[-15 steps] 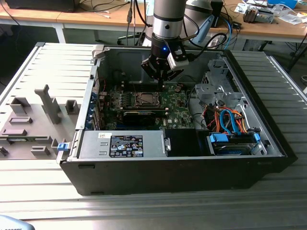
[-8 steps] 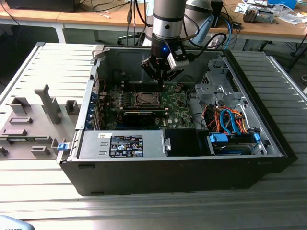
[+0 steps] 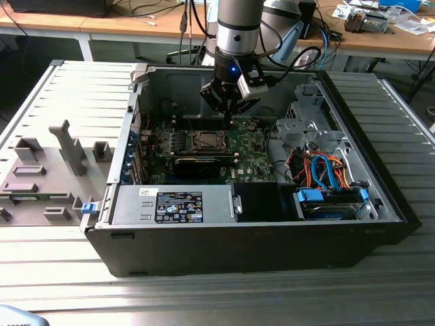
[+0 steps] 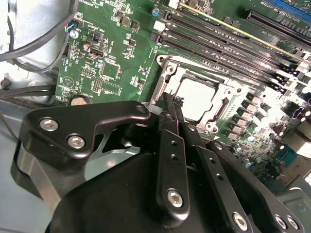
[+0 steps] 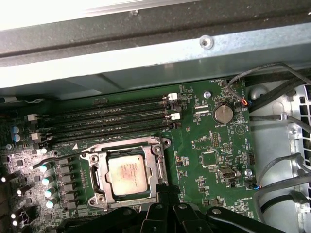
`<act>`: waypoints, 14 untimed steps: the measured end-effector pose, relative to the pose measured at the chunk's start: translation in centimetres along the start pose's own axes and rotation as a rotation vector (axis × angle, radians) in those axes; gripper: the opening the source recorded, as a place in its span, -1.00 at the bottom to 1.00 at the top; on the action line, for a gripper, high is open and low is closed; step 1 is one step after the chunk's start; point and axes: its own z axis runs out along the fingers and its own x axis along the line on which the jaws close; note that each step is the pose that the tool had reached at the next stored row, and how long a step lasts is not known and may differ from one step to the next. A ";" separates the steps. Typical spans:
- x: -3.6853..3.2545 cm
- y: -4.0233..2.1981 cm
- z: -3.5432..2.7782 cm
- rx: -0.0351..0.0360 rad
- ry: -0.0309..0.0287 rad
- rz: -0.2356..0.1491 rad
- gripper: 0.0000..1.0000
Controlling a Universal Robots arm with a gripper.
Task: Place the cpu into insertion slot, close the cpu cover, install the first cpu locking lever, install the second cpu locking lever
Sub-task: 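Install the first cpu locking lever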
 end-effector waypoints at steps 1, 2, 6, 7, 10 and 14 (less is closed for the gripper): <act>0.00 0.00 0.00 0.0000 0.0000 -0.001 -0.79; 0.00 0.00 0.00 -0.0001 -0.0001 -0.002 -0.79; 0.00 0.00 0.00 -0.0001 -0.0004 -0.007 -0.79; 0.00 0.00 0.00 -0.0002 -0.0006 -0.011 -0.79; 0.00 0.00 0.00 -0.0125 0.0005 -0.020 -0.79; 0.00 0.00 0.00 -0.0363 0.0028 -0.033 -0.79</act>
